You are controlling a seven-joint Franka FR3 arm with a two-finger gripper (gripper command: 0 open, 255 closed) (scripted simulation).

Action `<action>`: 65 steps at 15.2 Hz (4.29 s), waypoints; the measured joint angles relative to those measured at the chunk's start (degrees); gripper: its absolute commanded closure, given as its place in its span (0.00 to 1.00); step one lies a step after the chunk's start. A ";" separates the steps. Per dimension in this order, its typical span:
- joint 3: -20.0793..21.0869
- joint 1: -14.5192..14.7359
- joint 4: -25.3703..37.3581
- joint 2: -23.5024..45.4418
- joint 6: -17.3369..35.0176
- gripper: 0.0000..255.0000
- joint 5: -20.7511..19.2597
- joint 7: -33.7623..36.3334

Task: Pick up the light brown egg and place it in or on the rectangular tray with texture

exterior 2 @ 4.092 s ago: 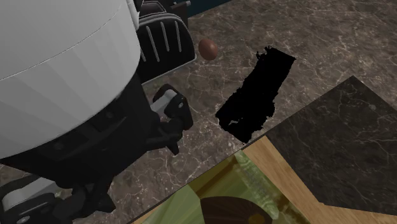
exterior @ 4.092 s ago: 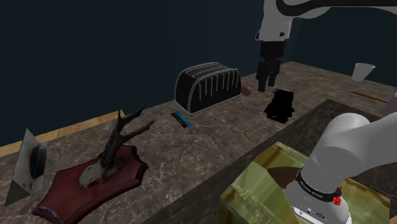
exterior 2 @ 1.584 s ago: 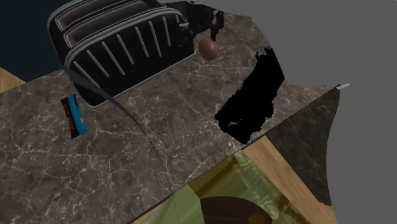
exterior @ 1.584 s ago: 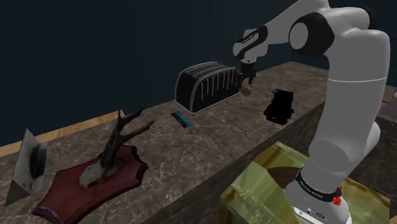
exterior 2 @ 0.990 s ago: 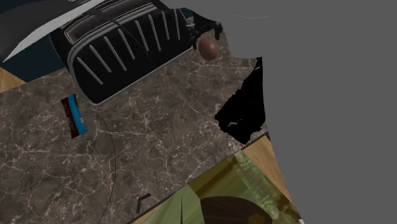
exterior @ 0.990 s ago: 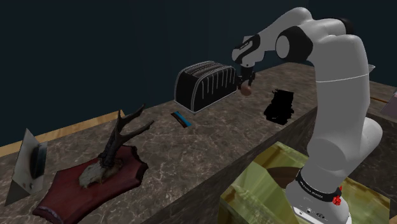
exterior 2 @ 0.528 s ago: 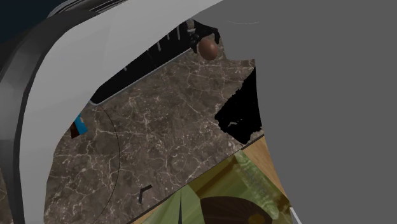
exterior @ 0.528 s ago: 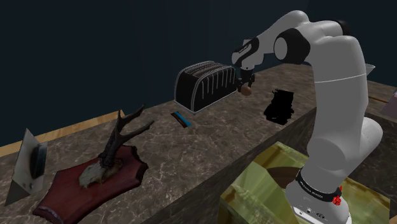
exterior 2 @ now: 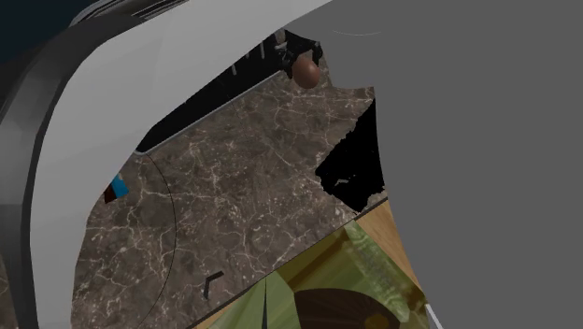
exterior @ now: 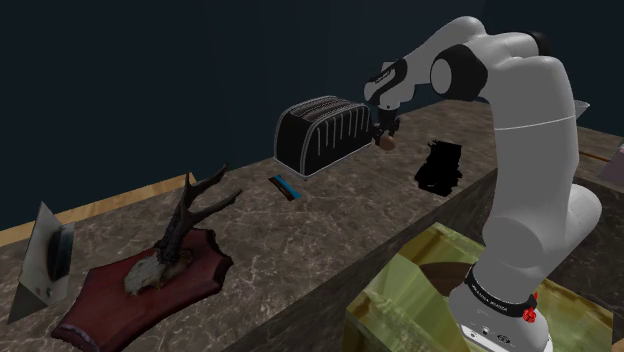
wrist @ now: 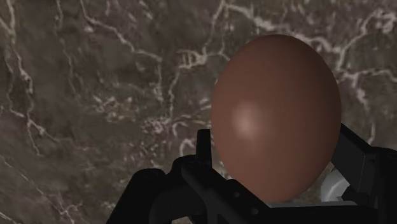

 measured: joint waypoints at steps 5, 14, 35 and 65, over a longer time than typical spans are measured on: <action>0.00 0.00 -0.01 0.00 0.01 1.00 0.00 -0.01; -0.60 0.34 2.15 -2.70 -4.78 1.00 -1.02 0.38; -3.34 0.37 -4.77 -16.24 -10.58 1.00 -5.48 -1.39; -9.96 -4.55 -35.53 -33.00 5.42 1.00 -13.59 -8.82</action>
